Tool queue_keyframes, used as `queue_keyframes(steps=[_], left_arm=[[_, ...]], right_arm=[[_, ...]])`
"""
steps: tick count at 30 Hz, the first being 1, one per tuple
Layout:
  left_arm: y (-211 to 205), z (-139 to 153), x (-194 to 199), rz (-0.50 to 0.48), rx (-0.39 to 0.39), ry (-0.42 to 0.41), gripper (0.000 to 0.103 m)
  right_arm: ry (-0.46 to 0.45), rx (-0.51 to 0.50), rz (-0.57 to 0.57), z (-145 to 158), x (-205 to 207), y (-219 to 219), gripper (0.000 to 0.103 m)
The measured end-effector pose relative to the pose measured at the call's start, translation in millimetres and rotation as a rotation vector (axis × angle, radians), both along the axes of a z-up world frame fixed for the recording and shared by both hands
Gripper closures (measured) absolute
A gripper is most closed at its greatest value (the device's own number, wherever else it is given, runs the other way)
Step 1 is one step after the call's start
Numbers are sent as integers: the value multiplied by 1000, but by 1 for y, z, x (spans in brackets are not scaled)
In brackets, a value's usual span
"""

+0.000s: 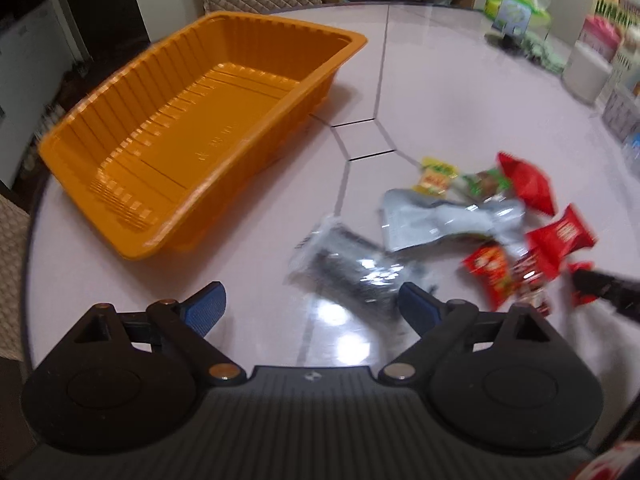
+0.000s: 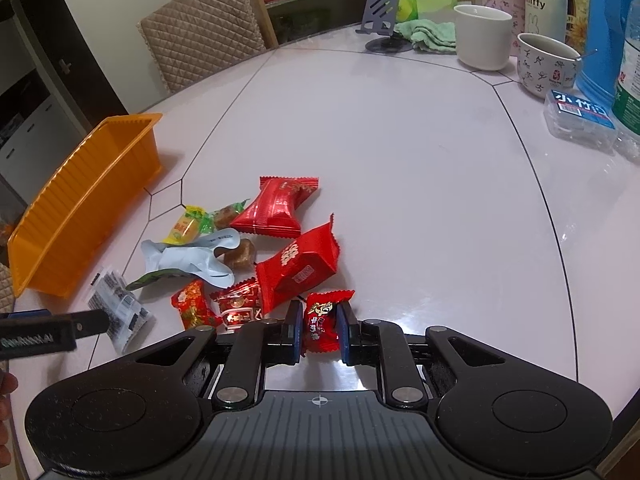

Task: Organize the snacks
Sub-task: 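Lift the red candy with the right tool while the left tool grasps the clear seaweed packet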

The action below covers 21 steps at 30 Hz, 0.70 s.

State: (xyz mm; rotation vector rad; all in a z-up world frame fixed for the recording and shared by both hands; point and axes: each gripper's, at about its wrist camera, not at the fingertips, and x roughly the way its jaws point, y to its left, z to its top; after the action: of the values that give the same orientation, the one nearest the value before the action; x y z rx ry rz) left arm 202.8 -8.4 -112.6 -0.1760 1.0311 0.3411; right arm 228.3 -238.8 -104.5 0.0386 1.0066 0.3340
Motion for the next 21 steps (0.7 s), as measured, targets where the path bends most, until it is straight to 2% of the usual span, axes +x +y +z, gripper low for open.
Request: queue_keyframes(steps=[4,9,18,21], left_arm=[[-5,-6,18,42,-26,15,8],[-10,-13,31,53,22,23,3],[3,-9,5,77,18,48,4],[7,-5,5,107,-49,35,5]], right_arm=[[-1,2,-3,0,1,-4,85],[-1,9,2,0,0,-5,85],[11,29,22,-2,2,-6,85],[13,37,20,-2,3,-9,85]])
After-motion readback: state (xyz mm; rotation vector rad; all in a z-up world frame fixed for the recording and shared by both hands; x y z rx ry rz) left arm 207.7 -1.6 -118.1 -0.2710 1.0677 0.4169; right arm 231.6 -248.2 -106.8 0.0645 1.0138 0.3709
